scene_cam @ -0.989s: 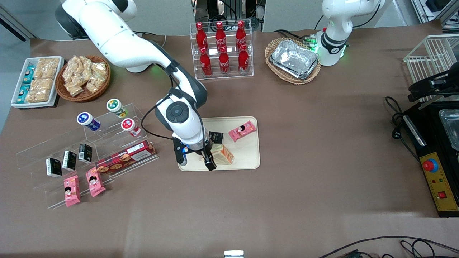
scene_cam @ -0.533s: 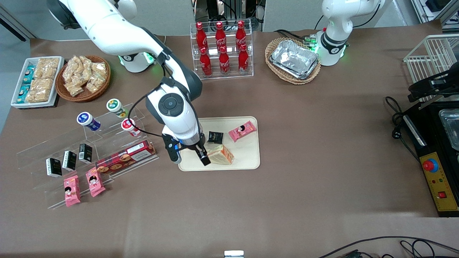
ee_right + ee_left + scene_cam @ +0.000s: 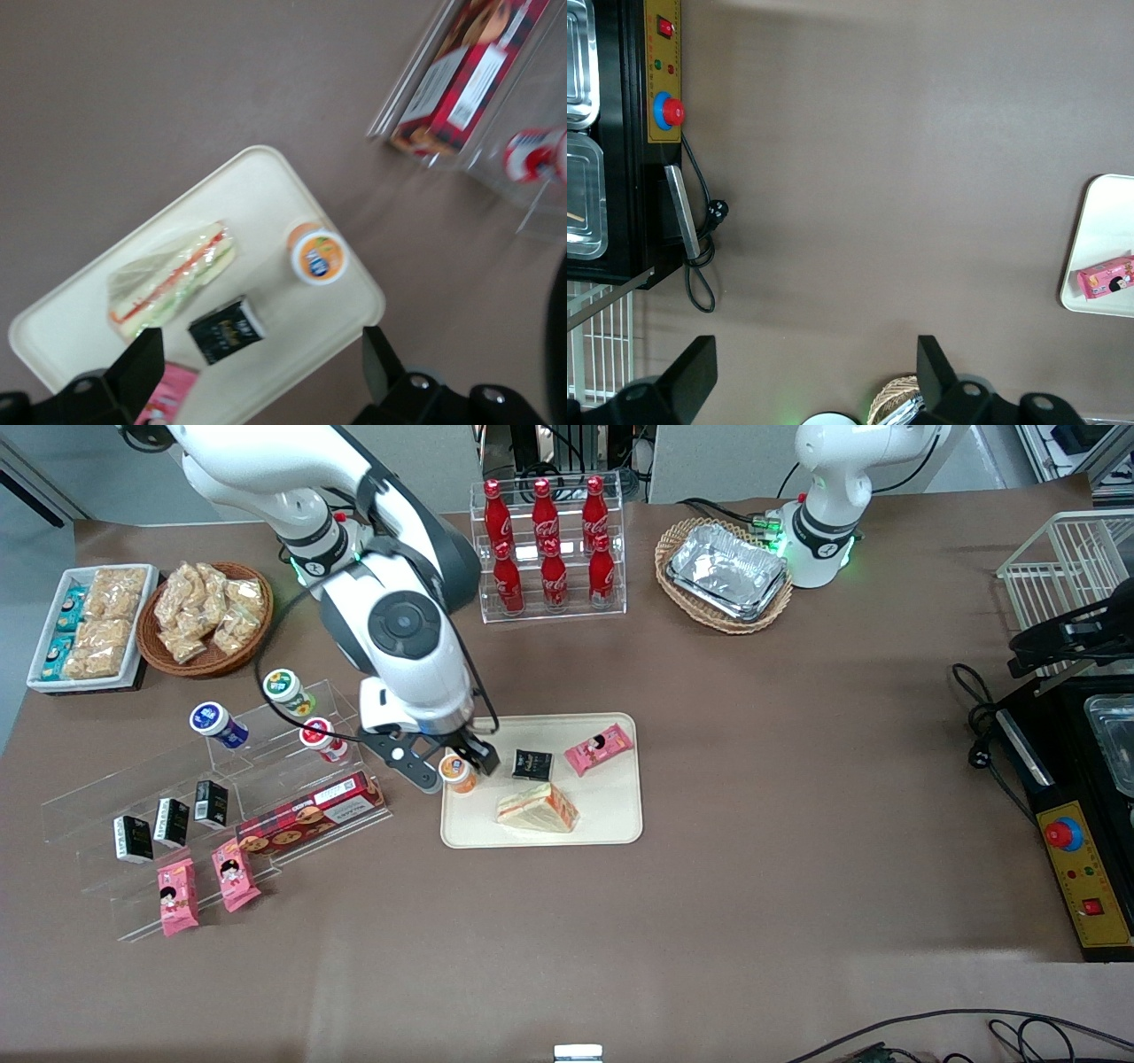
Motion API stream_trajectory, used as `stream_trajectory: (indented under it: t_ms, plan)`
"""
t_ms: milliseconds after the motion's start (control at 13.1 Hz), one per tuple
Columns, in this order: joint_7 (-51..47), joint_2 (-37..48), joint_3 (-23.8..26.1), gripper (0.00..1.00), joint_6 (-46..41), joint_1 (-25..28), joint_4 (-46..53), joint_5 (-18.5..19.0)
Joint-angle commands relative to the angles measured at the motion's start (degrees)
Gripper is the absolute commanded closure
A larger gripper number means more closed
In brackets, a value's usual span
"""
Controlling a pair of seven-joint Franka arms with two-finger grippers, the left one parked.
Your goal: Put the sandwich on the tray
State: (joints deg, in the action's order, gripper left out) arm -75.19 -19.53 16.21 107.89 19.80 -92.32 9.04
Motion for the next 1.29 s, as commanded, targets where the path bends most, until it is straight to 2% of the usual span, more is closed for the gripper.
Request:
stream_trajectory:
  t_ms: [0,304,609,989,1217]
  plan:
    - [12.1,4.7,0.5,0.0,-4.4,-3.7,-0.9,0.6]
    - [26.7,10.3,-1.8,0.0,-9.5,-5.6,-1.9,0.5]
    - [36.9,15.2,-7.9,0.0,-10.0,-5.6,-3.0,-0.3]
    - [55.9,18.2,-16.7,0.0,-10.0,-5.8,-3.0,-1.3]
    - [71.3,18.8,-19.6,0.0,-9.9,-10.3,-2.4,-3.8]
